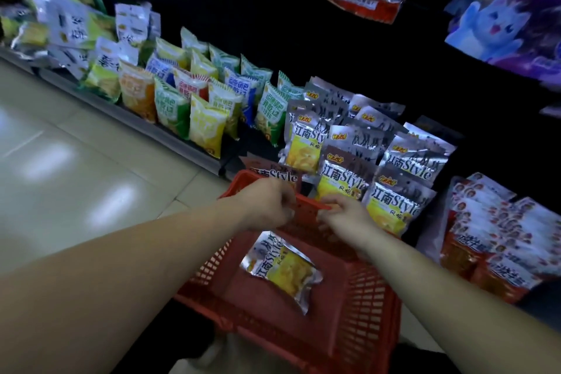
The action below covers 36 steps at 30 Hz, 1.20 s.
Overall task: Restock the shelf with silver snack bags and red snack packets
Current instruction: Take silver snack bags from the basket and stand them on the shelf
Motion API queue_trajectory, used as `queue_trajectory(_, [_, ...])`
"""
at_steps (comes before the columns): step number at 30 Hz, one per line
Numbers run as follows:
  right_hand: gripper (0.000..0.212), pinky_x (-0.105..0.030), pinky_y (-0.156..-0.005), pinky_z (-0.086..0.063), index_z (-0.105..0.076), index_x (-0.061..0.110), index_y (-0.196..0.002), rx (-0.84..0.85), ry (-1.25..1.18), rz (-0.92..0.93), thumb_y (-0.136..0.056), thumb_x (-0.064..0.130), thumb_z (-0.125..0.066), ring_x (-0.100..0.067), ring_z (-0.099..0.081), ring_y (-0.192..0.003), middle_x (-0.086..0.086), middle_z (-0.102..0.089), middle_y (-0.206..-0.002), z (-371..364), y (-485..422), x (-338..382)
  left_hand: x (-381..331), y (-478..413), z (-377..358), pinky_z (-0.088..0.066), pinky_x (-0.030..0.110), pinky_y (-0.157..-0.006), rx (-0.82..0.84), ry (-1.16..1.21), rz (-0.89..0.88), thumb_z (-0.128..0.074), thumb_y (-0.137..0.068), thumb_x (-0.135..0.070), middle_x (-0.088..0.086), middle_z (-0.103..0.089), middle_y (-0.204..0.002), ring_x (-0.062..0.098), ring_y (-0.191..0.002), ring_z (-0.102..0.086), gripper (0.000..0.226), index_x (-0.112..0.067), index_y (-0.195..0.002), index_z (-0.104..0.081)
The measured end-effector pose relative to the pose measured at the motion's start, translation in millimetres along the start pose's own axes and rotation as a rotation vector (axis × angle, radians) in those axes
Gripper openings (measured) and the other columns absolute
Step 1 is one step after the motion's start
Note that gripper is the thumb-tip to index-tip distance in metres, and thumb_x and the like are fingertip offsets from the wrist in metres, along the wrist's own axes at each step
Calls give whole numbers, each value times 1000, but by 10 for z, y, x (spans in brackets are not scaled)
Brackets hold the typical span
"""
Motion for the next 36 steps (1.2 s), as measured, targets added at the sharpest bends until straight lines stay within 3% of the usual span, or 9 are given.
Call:
queue_trajectory(2, [18,-45,-76,-59,-66,25,-116,-2,-7,56,-99,19,-64,-31,-74,-88,-6,-77,-90,43,-103,188,-28,-99,124,-55,32,-85,-95,74,-20,-70,-90,-24,-2,-72,-104,18,-98,-66,13,-20,-103,-74])
queue_trajectory(6, [17,-39,-68,-55,-68,17,-117,-13,46,162,-103,19,-59,-31,-72,-87,-8,-74,-95,207,-463,617,12,-445,526,-58,35,-85,-232,256,6,-67,-95,-21,-2,-70,-100,17,-94,-67,11,-20,-105,-73])
queue_trajectory(14, [26,-40,-70,-54,-61,23,-129,-160,355,307,-103,26,-59,-26,-67,-79,-2,-65,-113,355,-1585,904,457,-1252,726,-60,49,-82,-315,314,113,-57,-98,-12,5,-71,-94,30,-91,-68,17,-23,-92,-68])
queue_trajectory(18, [44,-39,-90,-52,-53,24,-143,-284,667,451,-100,32,-61,-26,-60,-116,-1,-58,-136,298,-2202,1072,686,-1603,666,-60,46,-83,-380,412,103,-56,-97,-9,8,-72,-95,28,-90,-69,18,-21,-96,-69])
queue_trajectory(23, [23,-33,-66,-43,-61,19,-118,-463,971,349,-96,24,-65,-28,-61,-103,-5,-69,-106,262,-2715,1049,988,-1793,435,-61,50,-77,-376,516,87,-56,-97,-13,4,-72,-90,28,-83,-71,27,-37,-86,-62])
queue_trajectory(26, [14,-32,-67,-39,-69,20,-109,-553,943,360,-97,17,-64,-28,-60,-94,-6,-70,-96,302,-2731,1041,1080,-1784,428,-61,46,-82,-400,556,90,-56,-96,-14,-2,-72,-97,22,-86,-71,25,-37,-90,-65])
queue_trajectory(31, [19,-36,-90,-39,-73,30,-116,-484,750,478,-98,30,-65,-24,-53,-112,2,-67,-101,372,-2496,1176,1080,-1721,544,-57,38,-87,-383,516,108,-60,-98,-14,-4,-70,-99,19,-96,-68,16,-28,-99,-67])
queue_trajectory(34, [10,-37,-79,-50,-68,32,-100,-354,629,565,-99,24,-64,-17,-57,-98,10,-59,-98,426,-2160,1306,991,-1631,654,-55,36,-97,-350,428,97,-65,-98,-21,-6,-69,-113,18,-110,-65,17,-26,-114,-66])
queue_trajectory(36, [10,-33,-65,-45,-61,32,-101,-312,643,617,-101,23,-60,-8,-54,-79,12,-57,-92,498,-1851,1405,887,-1494,785,-51,37,-103,-355,420,108,-72,-94,-28,-7,-60,-134,17,-126,-57,48,-23,-139,-56])
Point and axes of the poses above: each hand's wrist, its own y-axis away from the middle knuckle, its own z-axis out of the back of the hand, x = y × z, the point moved 3 cm from there along -y, towards the middle knuckle
